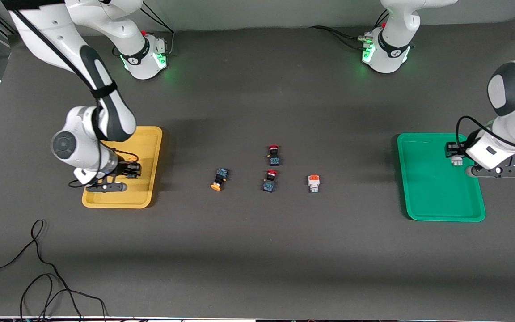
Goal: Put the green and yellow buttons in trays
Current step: 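Place the yellow button in its tray while the left gripper places green, then grasp the yellow button with the right gripper while the left gripper grasps orange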
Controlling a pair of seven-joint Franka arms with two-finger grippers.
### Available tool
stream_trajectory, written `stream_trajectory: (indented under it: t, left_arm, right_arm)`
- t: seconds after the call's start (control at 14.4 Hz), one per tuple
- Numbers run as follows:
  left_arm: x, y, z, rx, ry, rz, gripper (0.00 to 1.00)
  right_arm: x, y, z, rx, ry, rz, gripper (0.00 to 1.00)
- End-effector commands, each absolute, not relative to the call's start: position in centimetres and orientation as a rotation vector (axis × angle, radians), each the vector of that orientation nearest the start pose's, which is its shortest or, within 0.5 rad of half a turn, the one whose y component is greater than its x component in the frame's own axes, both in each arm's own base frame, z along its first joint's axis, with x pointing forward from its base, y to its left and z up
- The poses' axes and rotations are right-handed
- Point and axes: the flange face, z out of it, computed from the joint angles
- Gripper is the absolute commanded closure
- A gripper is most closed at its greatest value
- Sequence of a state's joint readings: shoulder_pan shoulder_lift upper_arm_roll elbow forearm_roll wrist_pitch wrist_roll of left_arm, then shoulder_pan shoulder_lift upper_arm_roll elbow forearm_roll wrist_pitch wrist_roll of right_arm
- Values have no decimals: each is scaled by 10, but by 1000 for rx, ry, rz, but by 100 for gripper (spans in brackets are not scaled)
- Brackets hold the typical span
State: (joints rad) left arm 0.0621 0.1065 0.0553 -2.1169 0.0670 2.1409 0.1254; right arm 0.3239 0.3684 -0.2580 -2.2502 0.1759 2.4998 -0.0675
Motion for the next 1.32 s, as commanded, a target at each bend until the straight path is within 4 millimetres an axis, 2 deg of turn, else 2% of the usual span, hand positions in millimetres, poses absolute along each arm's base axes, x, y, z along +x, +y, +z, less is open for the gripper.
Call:
stream_trajectory:
  t: [0.0, 0.07, 0.14, 0.21, 0.28, 0.35, 0.42, 0.49, 0.63, 0.7, 0.84, 0.91, 0.98, 1.04, 1.11, 1.25]
  left_arm:
    - [533, 57, 272, -3082, 143, 82, 85]
    - [533, 56, 249, -3083, 151, 65, 85]
    - [534, 55, 233, -3084, 154, 62, 85]
    - [533, 55, 221, -3085, 158, 76, 84]
    - [533, 55, 211, -3086, 158, 74, 82]
    - [534, 53, 203, -3086, 167, 65, 69]
    - [536, 54, 200, -3085, 172, 65, 37]
    - [539, 53, 206, -3084, 176, 63, 15]
    - [553, 58, 236, -3081, 154, 72, 0]
    - [563, 60, 260, -3078, 156, 116, 0]
    - [591, 60, 318, -3073, 146, 201, 0]
    - [604, 57, 345, -3071, 143, 231, 0]
    - [613, 51, 363, -3076, 149, 235, 0]
    - [618, 39, 372, -3082, 166, 219, 0]
    - [619, 19, 373, -3085, 197, 214, 0]
    - [618, -27, 366, -3095, 262, 224, 0]
  right_arm:
    - [529, 31, 196, -3126, -4, 142, 100]
    - [529, 33, 190, -3131, -11, 144, 77]
    - [529, 34, 191, -3132, -13, 132, 17]
    - [530, 35, 194, -3129, -9, 135, 1]
    - [530, 36, 198, -3125, 1, 138, 0]
    - [529, 38, 207, -3114, 9, 159, 0]
    - [527, 50, 218, -3103, 4, 181, 0]
    - [526, 64, 236, -3093, 40, 181, 0]
    - [530, 75, 274, -3066, 144, 189, 0]
    - [538, 88, 293, -3056, 187, 217, 0]
    - [555, 138, 331, -3050, 333, 230, 0]
    - [562, 165, 346, -3043, 427, 199, 0]
    - [569, 187, 349, -3039, 492, 176, 0]
    - [572, 211, 345, -3047, 509, 168, 0]
    - [575, 233, 337, -3055, 510, 167, 0]
    - [584, 252, 313, -2982, 573, 199, 0]
